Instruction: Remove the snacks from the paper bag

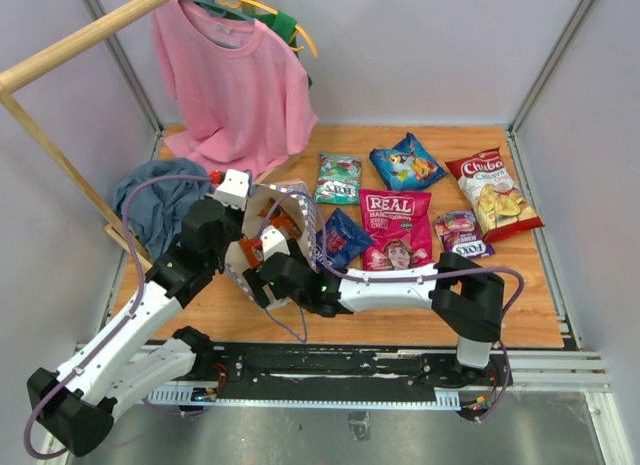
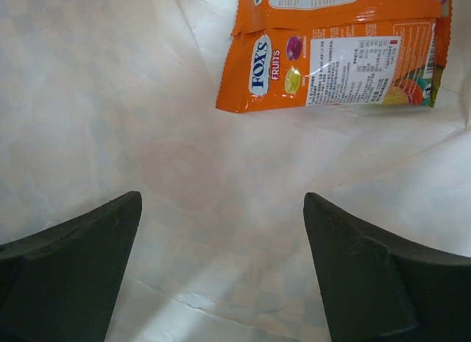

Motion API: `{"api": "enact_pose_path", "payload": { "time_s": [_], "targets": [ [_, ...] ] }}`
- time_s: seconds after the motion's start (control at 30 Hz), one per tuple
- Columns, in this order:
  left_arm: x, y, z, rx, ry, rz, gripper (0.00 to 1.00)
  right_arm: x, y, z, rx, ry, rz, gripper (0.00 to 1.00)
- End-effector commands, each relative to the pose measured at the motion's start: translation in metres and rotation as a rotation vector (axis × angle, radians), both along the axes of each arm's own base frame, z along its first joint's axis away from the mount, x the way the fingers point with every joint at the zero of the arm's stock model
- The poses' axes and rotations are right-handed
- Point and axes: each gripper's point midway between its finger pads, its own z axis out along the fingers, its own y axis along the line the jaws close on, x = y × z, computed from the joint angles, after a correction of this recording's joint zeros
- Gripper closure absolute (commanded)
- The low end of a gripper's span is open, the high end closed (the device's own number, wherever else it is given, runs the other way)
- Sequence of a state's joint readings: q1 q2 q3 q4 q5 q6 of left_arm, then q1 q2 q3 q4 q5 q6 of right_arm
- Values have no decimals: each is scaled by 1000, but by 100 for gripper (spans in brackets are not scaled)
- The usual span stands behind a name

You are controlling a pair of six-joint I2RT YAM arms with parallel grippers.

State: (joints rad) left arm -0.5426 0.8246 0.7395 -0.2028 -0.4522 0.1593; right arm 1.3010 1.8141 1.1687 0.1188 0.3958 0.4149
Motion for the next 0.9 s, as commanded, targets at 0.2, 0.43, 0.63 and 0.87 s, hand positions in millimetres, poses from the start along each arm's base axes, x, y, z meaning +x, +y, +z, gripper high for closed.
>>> {"api": "enact_pose_path", "payload": {
  "time_s": [0.2,0.43,0.63,0.87],
  "targets": [
    [-3,-5,13,-69,-8,-40,99,30,-3,-14,-32,49,-98,1],
    [-9,-22,2,-109,76,-112,100,61,8,-1,14,91,-173,1],
    [-11,-19,-5,-112,97,-96,99,70,25,-33,32,209,-159,2],
    [-10,-16,-15,-104,106,-79,100,80,20,-63,-18,269,-214,2]
  ]
}}
